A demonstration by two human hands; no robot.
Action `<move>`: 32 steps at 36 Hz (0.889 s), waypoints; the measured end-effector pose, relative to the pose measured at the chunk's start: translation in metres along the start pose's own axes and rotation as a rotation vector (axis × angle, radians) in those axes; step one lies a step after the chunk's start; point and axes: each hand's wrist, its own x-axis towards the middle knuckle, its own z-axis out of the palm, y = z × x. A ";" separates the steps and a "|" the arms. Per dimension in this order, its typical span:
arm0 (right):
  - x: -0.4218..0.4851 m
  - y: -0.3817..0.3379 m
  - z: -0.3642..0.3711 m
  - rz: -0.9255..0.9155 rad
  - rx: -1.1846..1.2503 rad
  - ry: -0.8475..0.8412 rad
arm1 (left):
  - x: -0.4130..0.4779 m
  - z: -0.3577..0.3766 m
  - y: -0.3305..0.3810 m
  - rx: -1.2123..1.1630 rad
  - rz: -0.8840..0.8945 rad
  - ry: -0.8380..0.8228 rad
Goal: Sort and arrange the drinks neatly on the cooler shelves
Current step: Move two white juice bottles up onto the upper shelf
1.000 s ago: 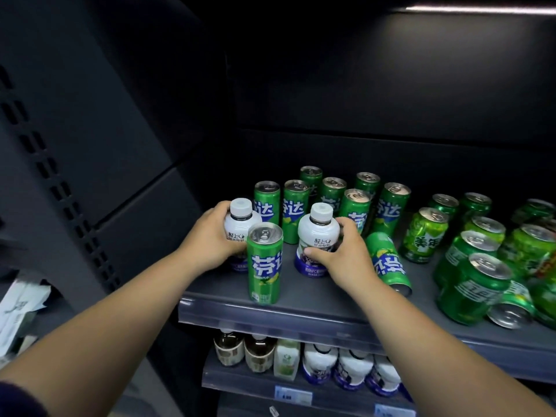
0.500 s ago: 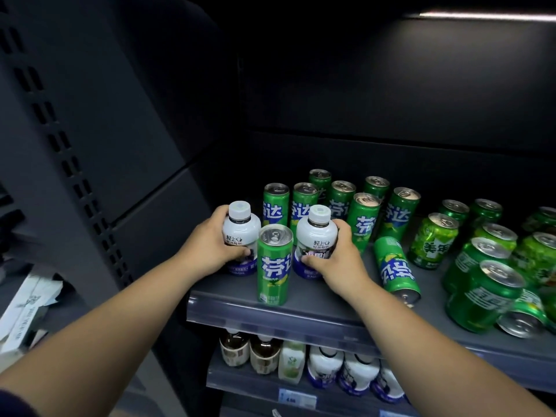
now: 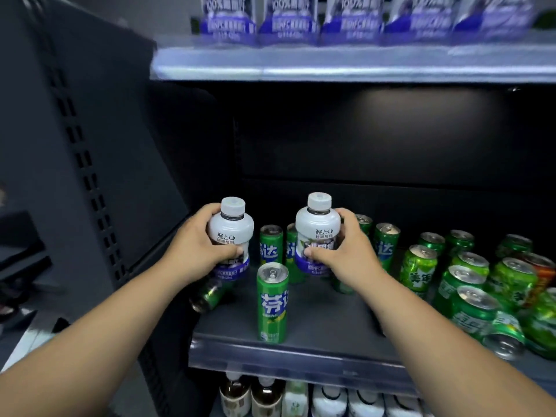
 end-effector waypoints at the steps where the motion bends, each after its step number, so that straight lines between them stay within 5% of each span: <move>1: 0.001 -0.011 -0.006 -0.018 0.001 0.005 | 0.004 -0.006 0.010 -0.012 0.020 0.006; 17: -0.064 -0.119 -0.123 -0.210 0.051 0.002 | -0.044 -0.013 0.182 -0.223 0.229 -0.084; 32: -0.099 -0.157 -0.285 -0.329 0.073 0.181 | -0.051 0.046 0.343 -0.464 0.305 -0.081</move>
